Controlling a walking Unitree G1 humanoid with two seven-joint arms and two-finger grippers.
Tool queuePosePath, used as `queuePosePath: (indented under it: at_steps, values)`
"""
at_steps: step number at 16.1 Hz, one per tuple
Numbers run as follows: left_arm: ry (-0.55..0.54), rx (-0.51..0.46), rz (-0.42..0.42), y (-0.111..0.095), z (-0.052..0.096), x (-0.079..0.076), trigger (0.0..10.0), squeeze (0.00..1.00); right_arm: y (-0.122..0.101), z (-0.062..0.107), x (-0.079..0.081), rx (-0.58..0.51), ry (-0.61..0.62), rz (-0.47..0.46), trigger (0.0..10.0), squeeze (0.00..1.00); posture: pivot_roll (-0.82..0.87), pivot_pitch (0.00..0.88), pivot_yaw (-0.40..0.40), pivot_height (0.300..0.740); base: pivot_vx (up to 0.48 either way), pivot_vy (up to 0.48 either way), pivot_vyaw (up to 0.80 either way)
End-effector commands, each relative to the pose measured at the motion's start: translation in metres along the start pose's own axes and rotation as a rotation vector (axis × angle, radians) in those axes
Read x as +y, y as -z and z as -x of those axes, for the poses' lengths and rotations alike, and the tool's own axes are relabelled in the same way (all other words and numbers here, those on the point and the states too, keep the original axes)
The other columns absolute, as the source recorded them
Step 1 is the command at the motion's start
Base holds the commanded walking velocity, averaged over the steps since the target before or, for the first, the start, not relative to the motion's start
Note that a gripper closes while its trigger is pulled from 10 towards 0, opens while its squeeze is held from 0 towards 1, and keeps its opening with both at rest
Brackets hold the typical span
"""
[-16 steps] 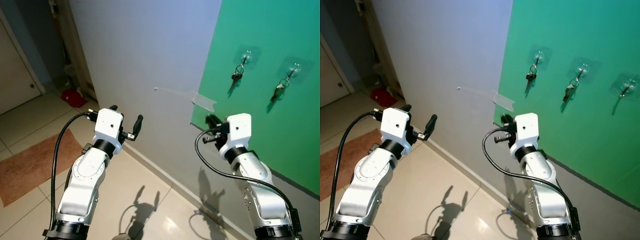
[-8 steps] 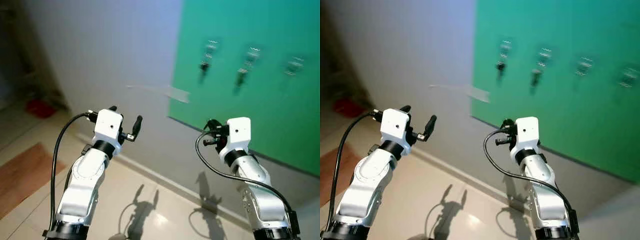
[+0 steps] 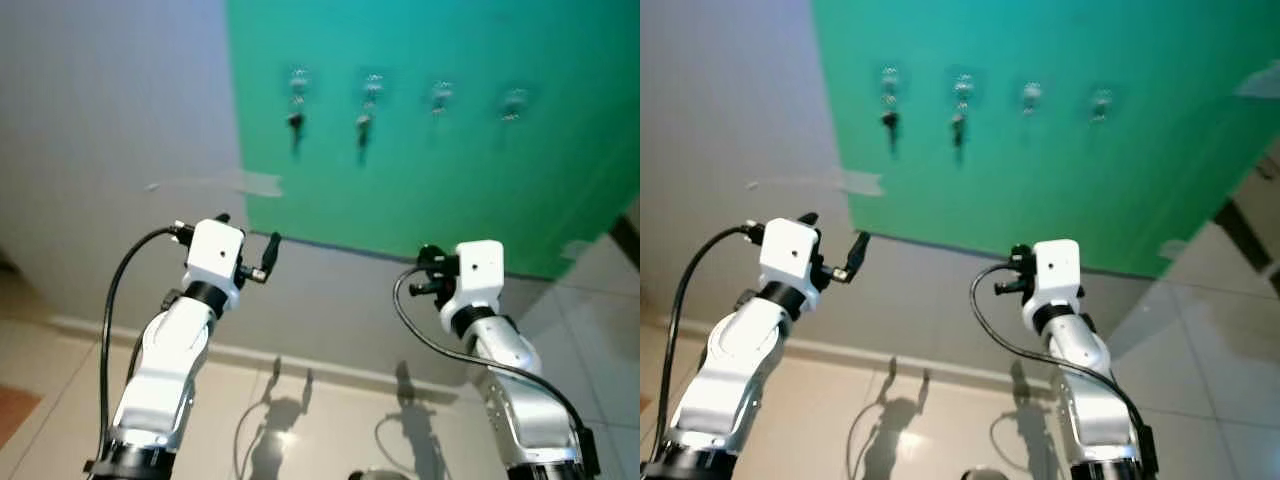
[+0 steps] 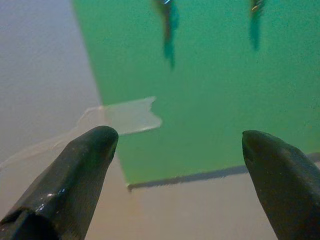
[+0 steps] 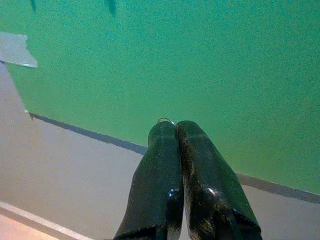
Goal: Hang keys on a hook
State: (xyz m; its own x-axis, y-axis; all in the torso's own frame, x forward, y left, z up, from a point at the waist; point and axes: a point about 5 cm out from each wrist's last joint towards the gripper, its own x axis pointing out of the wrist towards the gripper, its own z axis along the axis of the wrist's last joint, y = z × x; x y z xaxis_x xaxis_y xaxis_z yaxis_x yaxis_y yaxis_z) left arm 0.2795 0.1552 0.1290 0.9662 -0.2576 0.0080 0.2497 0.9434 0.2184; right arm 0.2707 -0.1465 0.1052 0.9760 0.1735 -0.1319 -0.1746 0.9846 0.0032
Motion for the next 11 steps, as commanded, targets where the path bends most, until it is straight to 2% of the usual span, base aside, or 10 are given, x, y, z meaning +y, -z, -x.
queuePosePath:
  at_steps: [1, 5, 6, 11]
  values:
    - [-0.004, 0.000, -0.007, -0.0010, -0.0006, -0.0017, 10.0, 0.00, -0.0073, -0.0012, -0.0042, -0.016, 0.020, 0.014, 10.0, 0.00, -0.09, 0.000, -0.035, 0.740, 0.000, -0.458, 0.00]
    - [-0.016, 0.003, -0.007, -0.0006, -0.0007, -0.0006, 10.0, 0.00, -0.0085, -0.0024, -0.0019, -0.012, -0.009, 0.034, 10.0, 0.00, -0.09, 0.000, -0.042, 0.740, 0.000, -0.400, 0.00]
    - [-0.045, 0.016, 0.019, 0.0008, -0.0007, 0.0022, 10.0, 0.00, -0.0095, -0.0032, -0.0019, -0.013, -0.011, 0.036, 10.0, 0.00, -0.09, 0.000, -0.046, 0.740, 0.000, 0.000, 0.00]
    - [-0.050, -0.012, 0.016, -0.0035, -0.0012, 0.0025, 10.0, 0.00, -0.0132, -0.0061, -0.0012, -0.020, -0.043, 0.038, 10.0, 0.00, -0.09, 0.000, -0.058, 0.740, 0.000, 0.000, 0.00]
